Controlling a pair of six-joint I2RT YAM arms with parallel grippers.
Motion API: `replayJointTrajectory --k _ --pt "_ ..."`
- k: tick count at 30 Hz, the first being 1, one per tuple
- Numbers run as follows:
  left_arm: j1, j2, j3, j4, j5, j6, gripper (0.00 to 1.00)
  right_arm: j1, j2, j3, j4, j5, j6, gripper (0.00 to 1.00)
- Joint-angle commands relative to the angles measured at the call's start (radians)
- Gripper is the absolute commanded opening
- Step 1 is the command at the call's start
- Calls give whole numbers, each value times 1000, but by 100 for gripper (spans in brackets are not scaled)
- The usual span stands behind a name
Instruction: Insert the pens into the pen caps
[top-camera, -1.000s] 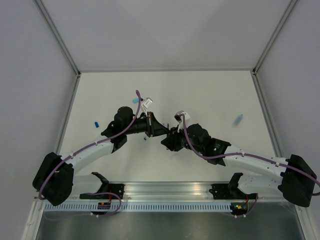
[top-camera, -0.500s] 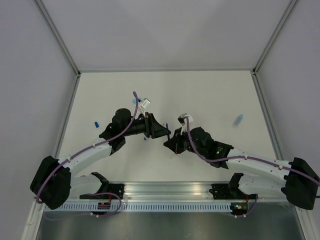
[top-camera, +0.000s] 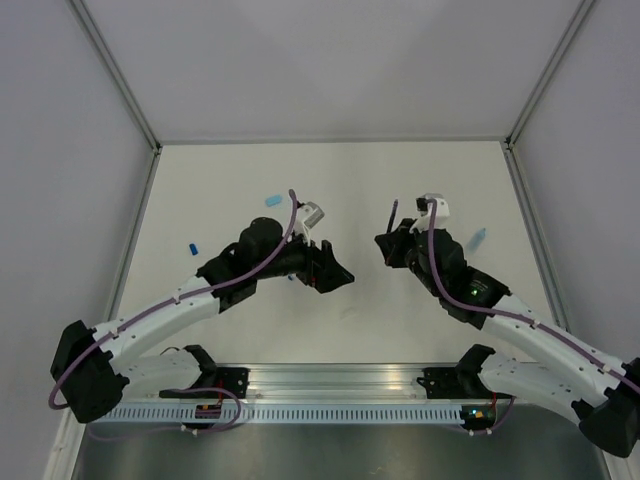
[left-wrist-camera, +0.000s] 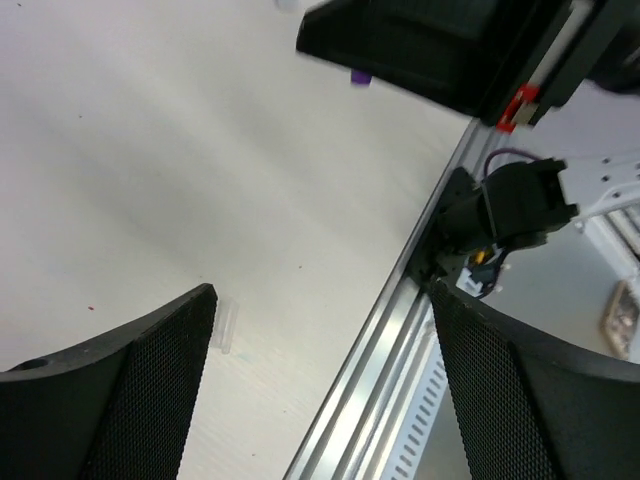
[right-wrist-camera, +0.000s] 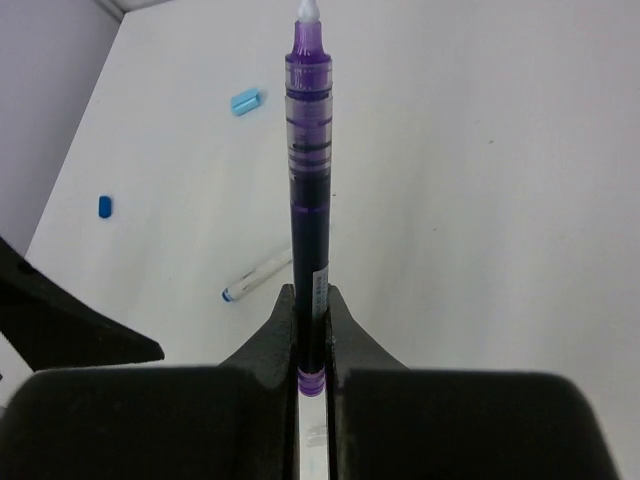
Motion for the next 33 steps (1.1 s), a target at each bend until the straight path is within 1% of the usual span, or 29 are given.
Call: replayJointTrajectory --k 1,3,5,6,7,9,10,12,16,20,23,30,32,33 --pt "-79 69 103 -230 -250 182 92 -70 -96 -45 -12 36 27 0" --pt "-119 156 137 -308 -280 219 90 -93 -144 -77 16 37 32 0" --pt "-165 222 186 -354 -340 240 88 -98 -216 -108 22 27 36 0" --pt "-176 289 200 -371 -361 254 85 -99 -238 -108 8 16 35 0" --pt "-191 320 223 -394 -361 262 84 -99 -282 -104 -2 17 33 0" --pt "-201 383 240 -397 -352 277 79 -98 -330 -102 -26 29 30 0" --pt "-208 441 260 -407 -352 282 77 -99 -380 -107 -30 52 29 0" --pt "-214 491 289 -416 -366 297 72 -99 -448 -110 -45 75 24 0" --pt "-222 576 318 -431 -377 316 71 -99 -518 -117 -55 92 6 0" --pt "-242 641 335 -431 -372 332 69 -99 -531 -116 -56 83 -1 0" --pt "-265 670 343 -433 -389 349 64 -99 -525 -119 -53 74 1 0" --pt "-291 718 349 -442 -407 351 62 -99 -510 -128 -44 76 -1 0" --pt "-299 727 352 -451 -407 345 59 -99 -511 -131 -42 82 -1 0" --pt "-300 730 356 -456 -436 342 58 -99 -513 -133 -42 83 2 0"
